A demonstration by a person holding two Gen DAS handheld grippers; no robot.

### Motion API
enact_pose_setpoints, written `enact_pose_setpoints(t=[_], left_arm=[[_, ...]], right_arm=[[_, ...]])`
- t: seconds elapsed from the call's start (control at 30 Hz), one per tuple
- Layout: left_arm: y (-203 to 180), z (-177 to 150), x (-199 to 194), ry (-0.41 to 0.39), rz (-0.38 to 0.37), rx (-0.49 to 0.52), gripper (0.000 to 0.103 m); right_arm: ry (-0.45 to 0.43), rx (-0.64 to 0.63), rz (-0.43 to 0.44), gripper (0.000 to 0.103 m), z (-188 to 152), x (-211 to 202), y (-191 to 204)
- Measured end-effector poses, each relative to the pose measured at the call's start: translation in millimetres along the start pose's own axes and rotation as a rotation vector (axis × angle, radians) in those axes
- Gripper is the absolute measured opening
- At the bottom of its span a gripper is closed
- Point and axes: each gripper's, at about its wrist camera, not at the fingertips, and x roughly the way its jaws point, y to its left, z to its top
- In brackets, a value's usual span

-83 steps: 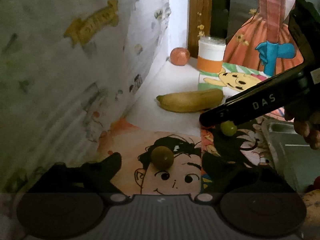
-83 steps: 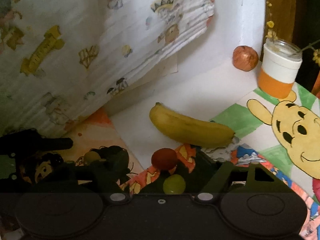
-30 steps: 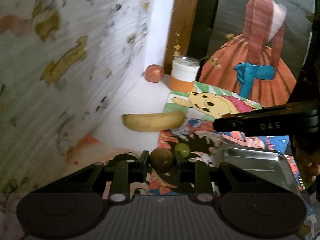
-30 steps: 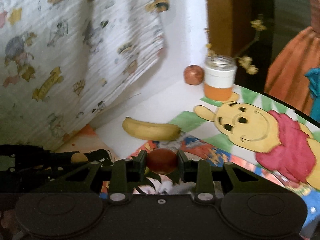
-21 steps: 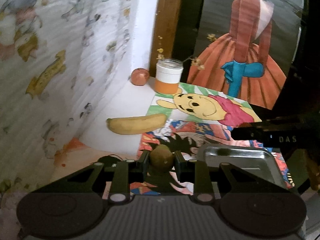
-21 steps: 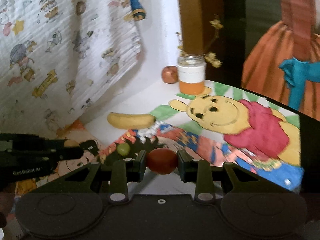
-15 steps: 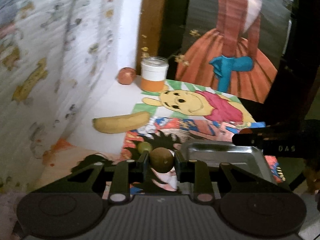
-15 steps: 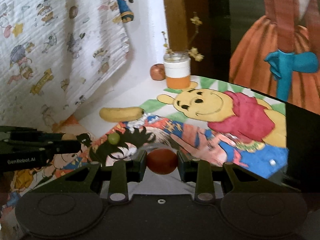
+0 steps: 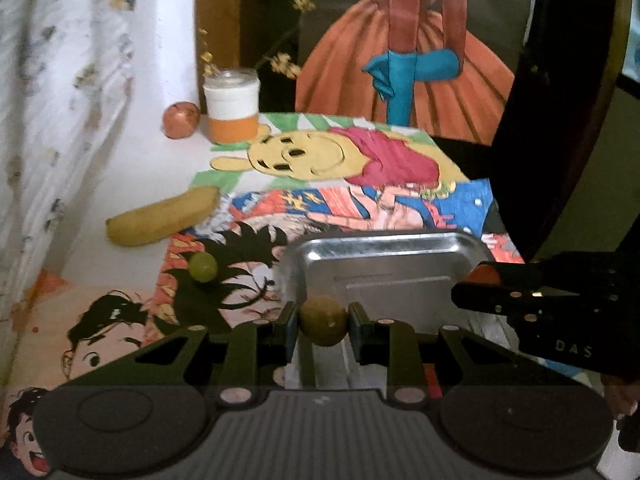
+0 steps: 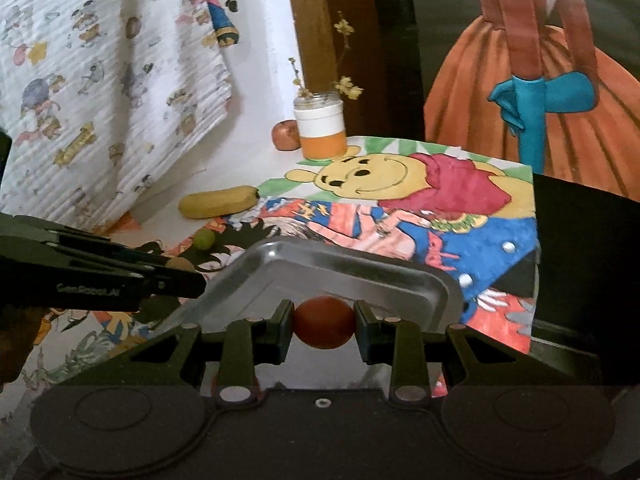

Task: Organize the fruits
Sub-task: 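Carry the brown fruit with the left tool while the right tool carries the tomato to the tray, then open the left tool to drop the brown fruit while the right tool releases the tomato onto the tray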

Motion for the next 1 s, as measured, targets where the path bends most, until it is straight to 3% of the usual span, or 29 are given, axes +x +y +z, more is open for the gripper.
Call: enact_pose_setpoints(t=[0.43, 0.8, 1.0], left_arm=[[-13, -3, 35, 0.108, 0.024, 0.045, 0.030], [-15, -6, 37, 0.114, 0.021, 0.030, 0.030], [-14, -7, 27, 0.094, -0.016, -0.002, 0.056]], right_arm=[[0.045, 0.068, -0.014, 0.034, -17, 14, -14], [0.034, 0.086, -0.030, 0.036, -23, 8, -13], [0.038, 0.087, -0.037, 0.037, -27, 2, -11]])
